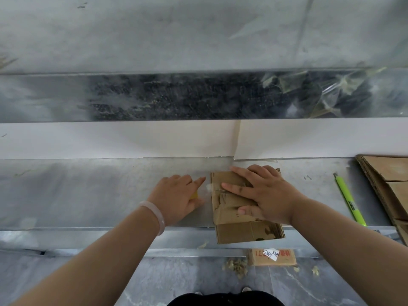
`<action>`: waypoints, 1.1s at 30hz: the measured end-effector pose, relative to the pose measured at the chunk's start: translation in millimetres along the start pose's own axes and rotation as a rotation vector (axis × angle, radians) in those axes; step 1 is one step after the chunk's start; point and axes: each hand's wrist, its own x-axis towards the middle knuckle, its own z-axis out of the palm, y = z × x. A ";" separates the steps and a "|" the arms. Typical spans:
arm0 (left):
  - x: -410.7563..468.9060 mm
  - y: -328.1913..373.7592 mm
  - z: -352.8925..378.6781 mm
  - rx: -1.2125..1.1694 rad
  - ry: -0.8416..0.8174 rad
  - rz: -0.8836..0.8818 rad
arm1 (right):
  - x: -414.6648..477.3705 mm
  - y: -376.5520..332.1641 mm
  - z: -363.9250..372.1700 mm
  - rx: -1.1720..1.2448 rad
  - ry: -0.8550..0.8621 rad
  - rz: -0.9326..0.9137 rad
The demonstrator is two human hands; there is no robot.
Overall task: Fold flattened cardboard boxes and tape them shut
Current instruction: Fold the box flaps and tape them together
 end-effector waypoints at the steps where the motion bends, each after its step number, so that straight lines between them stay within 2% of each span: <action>1: -2.9 -4.5 0.5 -0.094 -0.008 -0.018 | -0.8 1.9 0.0 0.001 -0.003 0.000; 3: -9.6 -11.4 2.8 -0.291 -0.008 -0.062 | -2.3 4.2 0.7 0.005 -0.008 0.000; 5: -15.6 -13.4 4.2 -0.380 0.031 -0.075 | -2.9 4.6 0.9 0.009 -0.006 -0.002; 11: -15.4 -10.2 -5.7 -0.294 0.028 -0.123 | -2.8 5.0 0.6 0.028 -0.003 -0.004; 15: -7.3 -8.3 -15.1 -0.174 -0.104 -0.107 | -3.7 6.1 1.5 0.040 0.001 -0.010; 20: 1.5 3.3 -13.5 -0.176 -0.226 -0.109 | -6.2 9.1 2.3 0.050 0.011 -0.032; 23: 0.2 12.6 -7.9 -0.220 -0.160 -0.124 | -10.5 13.7 3.3 0.051 0.020 -0.052; 28: -7.3 26.2 0.8 -0.371 0.065 -0.157 | -19.0 28.2 4.2 0.019 0.065 -0.091; 33: -2.8 36.6 3.5 -0.338 0.157 -0.152 | -23.5 37.3 5.5 0.025 0.088 -0.108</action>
